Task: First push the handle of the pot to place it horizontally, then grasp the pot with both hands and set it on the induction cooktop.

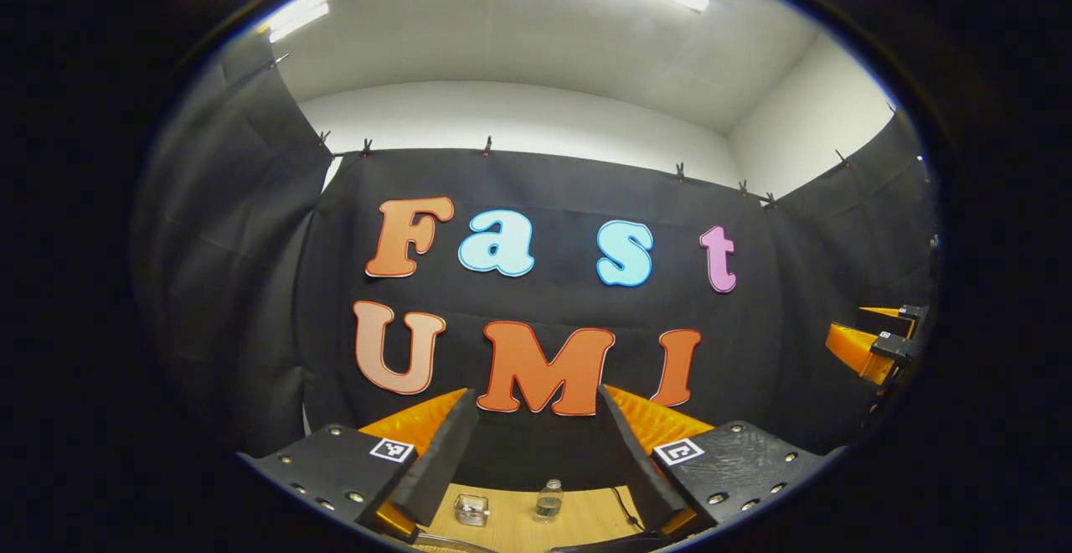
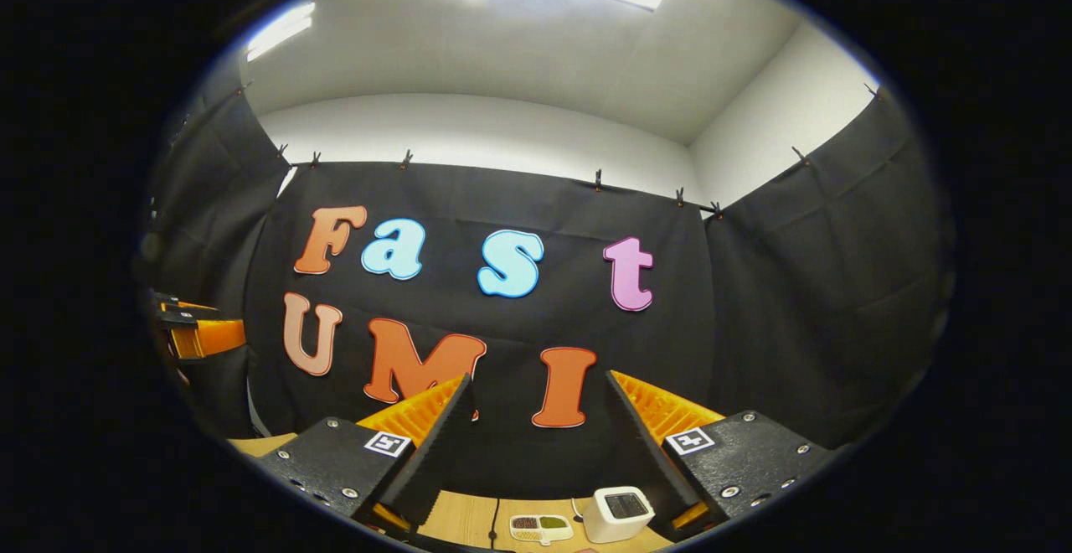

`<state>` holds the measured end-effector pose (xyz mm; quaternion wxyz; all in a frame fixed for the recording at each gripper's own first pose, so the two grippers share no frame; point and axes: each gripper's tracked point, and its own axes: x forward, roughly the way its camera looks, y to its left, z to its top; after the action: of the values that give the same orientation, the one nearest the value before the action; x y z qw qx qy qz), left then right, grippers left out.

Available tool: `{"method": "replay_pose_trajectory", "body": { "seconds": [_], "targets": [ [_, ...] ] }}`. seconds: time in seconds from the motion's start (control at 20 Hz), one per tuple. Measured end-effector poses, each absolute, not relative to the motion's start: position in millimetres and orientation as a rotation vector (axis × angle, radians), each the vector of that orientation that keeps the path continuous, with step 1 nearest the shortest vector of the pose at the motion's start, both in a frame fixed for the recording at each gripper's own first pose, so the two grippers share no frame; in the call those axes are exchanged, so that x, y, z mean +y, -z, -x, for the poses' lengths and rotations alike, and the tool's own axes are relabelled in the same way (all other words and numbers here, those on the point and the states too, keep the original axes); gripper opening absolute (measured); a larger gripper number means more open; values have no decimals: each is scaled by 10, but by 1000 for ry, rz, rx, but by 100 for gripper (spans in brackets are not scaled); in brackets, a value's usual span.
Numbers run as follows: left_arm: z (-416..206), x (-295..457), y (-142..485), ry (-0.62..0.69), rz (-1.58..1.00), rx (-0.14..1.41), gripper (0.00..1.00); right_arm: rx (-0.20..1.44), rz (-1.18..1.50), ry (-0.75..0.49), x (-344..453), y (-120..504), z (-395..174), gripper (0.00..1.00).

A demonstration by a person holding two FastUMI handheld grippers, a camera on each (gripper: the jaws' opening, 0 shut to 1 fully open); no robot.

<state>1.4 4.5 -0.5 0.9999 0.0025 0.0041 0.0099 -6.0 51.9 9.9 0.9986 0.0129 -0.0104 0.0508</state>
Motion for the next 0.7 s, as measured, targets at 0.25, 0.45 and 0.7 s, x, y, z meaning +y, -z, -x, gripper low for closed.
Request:
{"method": "replay_pose_trajectory", "body": {
  "seconds": [0.25, 0.45, 0.7],
  "targets": [
    [-4, 52, 79, -43, -10, 10, 87, -36, 6, -158, 698, -4, 195, 95],
    [101, 0, 59, -50, -31, -3, 88, -24, 2, -176, 701, 105, 212, 95],
    [217, 38, 116, -79, -38, 9, 88, 6, -54, -165, 593, 229, 210, 95]
  ]
}}
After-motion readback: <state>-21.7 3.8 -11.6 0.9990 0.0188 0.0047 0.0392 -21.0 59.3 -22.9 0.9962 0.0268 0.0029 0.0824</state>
